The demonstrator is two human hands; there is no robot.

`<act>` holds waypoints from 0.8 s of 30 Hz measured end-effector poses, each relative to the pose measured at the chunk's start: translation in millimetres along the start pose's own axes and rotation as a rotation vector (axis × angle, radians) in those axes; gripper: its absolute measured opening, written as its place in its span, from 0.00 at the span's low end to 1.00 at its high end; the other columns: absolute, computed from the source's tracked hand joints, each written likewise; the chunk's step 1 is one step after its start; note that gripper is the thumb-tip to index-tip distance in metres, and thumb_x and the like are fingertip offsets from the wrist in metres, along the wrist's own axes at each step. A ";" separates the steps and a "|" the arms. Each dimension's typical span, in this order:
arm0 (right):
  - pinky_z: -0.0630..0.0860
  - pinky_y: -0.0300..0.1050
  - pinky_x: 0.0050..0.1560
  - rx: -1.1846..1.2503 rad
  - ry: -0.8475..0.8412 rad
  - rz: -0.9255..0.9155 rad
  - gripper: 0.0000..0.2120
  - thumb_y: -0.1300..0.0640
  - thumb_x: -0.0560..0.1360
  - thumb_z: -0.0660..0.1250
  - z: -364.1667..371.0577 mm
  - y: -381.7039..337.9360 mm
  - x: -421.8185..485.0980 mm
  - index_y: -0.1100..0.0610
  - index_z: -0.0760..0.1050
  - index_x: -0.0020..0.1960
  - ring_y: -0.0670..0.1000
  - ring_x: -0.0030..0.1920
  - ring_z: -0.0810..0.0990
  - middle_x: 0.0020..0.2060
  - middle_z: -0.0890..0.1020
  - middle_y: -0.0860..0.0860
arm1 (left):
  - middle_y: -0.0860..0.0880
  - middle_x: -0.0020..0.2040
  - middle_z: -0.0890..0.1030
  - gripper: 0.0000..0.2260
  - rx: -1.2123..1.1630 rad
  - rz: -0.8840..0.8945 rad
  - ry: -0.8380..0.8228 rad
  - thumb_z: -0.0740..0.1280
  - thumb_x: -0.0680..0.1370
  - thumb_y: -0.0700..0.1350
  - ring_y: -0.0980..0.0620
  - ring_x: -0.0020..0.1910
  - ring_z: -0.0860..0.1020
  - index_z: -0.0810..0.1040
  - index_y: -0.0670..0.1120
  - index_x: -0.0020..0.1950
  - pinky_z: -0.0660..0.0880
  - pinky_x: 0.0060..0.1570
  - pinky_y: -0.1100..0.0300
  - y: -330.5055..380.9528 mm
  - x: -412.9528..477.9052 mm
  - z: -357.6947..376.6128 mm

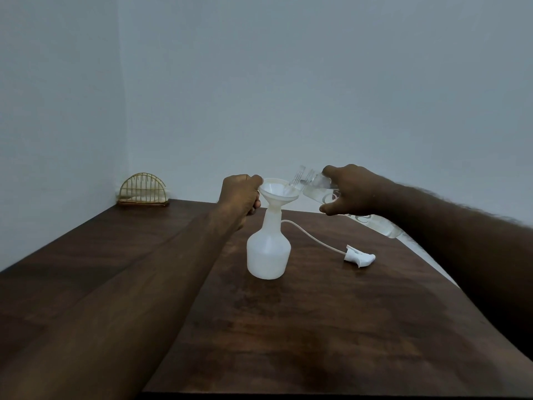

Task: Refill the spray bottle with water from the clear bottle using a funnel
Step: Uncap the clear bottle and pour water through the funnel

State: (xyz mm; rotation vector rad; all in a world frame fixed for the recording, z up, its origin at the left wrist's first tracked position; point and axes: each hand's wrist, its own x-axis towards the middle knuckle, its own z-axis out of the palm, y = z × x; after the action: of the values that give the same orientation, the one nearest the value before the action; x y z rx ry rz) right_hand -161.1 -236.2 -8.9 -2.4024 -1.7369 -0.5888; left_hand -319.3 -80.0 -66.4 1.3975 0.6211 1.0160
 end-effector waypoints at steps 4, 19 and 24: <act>0.76 0.49 0.44 -0.007 -0.003 -0.011 0.25 0.46 0.67 0.74 2.6 1.2 -0.4 0.56 0.69 0.55 0.56 0.44 0.78 0.41 0.80 0.53 | 0.46 0.29 0.69 0.13 0.028 0.045 -0.013 0.64 0.77 0.41 0.54 0.19 0.68 0.66 0.44 0.33 0.63 0.26 0.61 -2.3 -0.6 -1.8; 0.73 0.46 0.40 -0.033 -0.020 -0.010 0.22 0.45 0.67 0.74 1.4 5.7 4.5 0.53 0.67 0.51 0.55 0.43 0.77 0.40 0.79 0.51 | 0.44 0.29 0.70 0.09 0.099 0.114 -0.036 0.64 0.78 0.42 0.55 0.19 0.69 0.71 0.41 0.38 0.65 0.27 0.60 -4.2 -3.3 -3.7; 0.74 0.47 0.41 -0.064 -0.020 -0.013 0.24 0.45 0.67 0.74 0.7 8.3 6.0 0.55 0.69 0.54 0.56 0.43 0.77 0.41 0.79 0.52 | 0.43 0.30 0.70 0.07 0.100 0.113 -0.038 0.64 0.78 0.42 0.55 0.19 0.69 0.72 0.42 0.40 0.65 0.27 0.60 -3.0 -2.6 -3.5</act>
State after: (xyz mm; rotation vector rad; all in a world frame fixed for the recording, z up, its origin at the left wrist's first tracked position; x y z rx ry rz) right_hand -151.6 -233.5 -6.2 -2.4495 -1.7688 -0.6337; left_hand -322.9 -80.1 -70.2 1.5507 0.5761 1.0572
